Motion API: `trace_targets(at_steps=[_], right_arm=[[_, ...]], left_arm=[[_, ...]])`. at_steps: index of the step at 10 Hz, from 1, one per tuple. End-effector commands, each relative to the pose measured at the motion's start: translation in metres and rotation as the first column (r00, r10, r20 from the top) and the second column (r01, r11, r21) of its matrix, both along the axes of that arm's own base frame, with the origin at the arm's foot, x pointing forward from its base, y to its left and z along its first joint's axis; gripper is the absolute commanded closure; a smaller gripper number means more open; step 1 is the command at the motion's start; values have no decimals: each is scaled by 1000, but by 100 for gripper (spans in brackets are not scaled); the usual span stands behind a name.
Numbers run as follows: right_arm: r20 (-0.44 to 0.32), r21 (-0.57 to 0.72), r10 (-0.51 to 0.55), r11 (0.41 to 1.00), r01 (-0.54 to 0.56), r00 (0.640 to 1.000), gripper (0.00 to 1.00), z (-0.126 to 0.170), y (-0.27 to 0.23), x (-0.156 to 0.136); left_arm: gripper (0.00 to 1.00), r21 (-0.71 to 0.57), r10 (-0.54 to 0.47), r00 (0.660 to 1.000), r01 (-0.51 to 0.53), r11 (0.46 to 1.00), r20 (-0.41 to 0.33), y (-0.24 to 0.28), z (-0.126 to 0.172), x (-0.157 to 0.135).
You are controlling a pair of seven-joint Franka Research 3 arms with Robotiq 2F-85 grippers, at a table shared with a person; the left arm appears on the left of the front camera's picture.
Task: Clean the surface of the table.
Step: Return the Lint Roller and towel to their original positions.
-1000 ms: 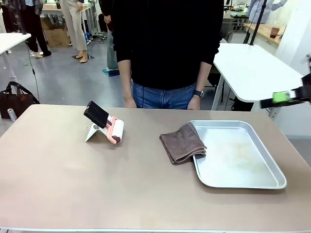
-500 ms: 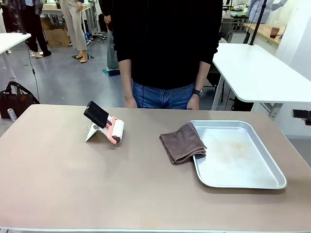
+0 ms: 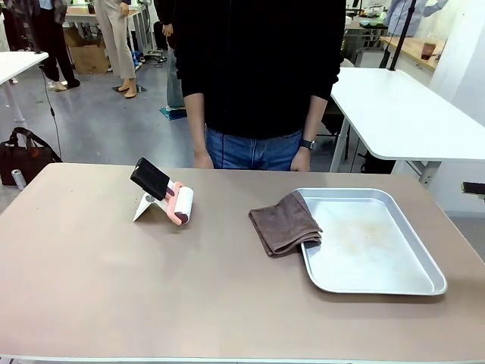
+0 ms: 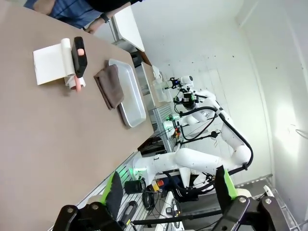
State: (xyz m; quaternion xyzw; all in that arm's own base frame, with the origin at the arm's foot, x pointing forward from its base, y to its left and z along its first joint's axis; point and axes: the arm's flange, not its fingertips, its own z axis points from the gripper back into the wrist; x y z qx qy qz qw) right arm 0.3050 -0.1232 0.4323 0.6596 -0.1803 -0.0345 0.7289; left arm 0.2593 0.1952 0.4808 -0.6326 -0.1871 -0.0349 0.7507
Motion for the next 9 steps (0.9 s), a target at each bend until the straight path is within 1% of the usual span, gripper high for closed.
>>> trace_targets(at_steps=[1, 9], right_arm=[[46, 21, 19, 1000, -20, 999, 0, 0, 2, -2], [46, 21, 19, 1000, -20, 999, 0, 0, 2, -2]], left_arm=[[0, 23, 6, 1000, -5, 1000, -5, -1, 4, -3], [0, 23, 6, 1000, -5, 1000, -5, -1, 4, -3]])
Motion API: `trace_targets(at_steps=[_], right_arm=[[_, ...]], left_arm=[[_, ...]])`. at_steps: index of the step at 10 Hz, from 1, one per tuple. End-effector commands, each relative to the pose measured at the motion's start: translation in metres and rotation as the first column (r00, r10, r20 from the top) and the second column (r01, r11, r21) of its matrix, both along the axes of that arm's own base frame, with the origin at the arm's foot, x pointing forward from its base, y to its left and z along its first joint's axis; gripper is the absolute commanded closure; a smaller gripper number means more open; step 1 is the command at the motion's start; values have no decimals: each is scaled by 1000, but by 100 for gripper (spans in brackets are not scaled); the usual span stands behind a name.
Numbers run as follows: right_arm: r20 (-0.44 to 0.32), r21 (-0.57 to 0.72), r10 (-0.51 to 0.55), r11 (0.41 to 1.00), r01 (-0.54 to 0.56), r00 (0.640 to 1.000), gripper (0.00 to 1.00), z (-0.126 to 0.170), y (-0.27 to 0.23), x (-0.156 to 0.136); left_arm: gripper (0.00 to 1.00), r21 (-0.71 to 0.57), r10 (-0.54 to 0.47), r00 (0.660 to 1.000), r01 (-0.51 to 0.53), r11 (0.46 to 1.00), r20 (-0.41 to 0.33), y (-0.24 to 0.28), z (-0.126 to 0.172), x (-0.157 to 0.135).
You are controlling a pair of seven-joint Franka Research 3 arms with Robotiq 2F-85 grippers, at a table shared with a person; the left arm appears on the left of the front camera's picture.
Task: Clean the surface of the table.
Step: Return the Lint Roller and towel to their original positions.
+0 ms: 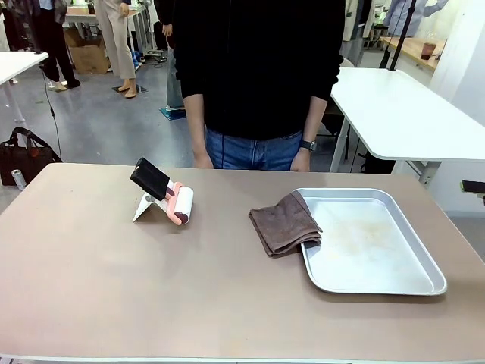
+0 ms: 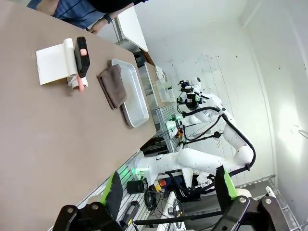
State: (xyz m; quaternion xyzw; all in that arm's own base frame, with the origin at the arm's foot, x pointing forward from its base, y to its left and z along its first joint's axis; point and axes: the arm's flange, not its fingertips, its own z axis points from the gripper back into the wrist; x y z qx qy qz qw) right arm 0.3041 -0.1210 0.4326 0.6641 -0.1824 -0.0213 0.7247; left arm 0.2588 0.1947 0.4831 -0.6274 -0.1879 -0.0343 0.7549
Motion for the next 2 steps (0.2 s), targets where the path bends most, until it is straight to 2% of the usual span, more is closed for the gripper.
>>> trace_targets(at_steps=[1, 2], right_arm=[[23, 14, 2, 1000, -2, 1000, 0, 0, 0, -1], [23, 14, 2, 1000, -2, 1000, 0, 0, 0, -1]], left_arm=[[0, 11, 1, 1000, -1, 1000, -5, 0, 2, -2], [0, 11, 1, 1000, -1, 1000, -5, 0, 2, -2]])
